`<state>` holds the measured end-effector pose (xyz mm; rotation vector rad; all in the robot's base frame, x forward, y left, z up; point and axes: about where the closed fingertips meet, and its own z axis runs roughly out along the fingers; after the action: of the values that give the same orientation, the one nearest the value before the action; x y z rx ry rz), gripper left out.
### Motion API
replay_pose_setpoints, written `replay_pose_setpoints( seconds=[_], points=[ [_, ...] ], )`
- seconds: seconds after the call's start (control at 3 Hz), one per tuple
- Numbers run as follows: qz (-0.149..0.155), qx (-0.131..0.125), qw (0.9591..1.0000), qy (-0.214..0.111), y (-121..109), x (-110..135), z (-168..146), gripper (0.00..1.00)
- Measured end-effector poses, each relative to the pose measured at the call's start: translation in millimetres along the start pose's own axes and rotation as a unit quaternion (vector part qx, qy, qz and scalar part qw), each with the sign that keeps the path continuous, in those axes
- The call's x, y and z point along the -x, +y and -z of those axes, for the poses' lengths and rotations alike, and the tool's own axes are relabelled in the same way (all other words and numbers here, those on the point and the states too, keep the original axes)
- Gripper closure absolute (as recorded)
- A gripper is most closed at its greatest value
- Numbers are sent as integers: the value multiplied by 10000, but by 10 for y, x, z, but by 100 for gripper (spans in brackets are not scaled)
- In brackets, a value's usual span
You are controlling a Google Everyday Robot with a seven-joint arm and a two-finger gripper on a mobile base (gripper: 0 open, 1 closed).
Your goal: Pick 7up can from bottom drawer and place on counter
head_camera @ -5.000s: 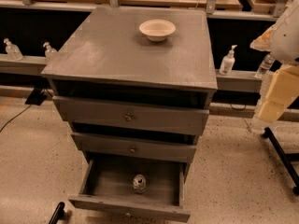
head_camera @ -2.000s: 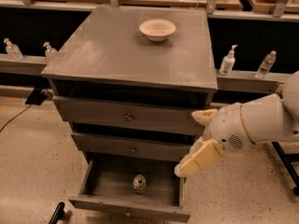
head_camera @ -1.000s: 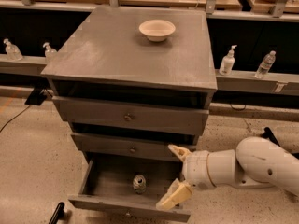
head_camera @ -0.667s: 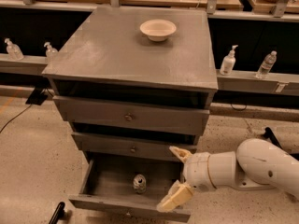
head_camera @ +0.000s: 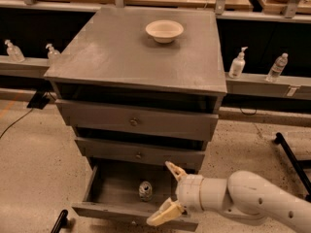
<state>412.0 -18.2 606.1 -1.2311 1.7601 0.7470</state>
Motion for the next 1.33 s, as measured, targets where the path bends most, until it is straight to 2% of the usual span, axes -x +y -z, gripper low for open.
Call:
replay_pose_setpoints(
  seconds=[0.33, 0.67, 1.0, 1.33],
  points=[
    [343, -130, 9990, -259, 54, -317, -595, 0],
    [67, -384, 9987, -315, -15, -601, -811, 0],
    [63, -383, 9987, -316, -15, -601, -812, 0],
    [28, -493, 9980, -388, -145, -735, -930, 0]
  ],
)
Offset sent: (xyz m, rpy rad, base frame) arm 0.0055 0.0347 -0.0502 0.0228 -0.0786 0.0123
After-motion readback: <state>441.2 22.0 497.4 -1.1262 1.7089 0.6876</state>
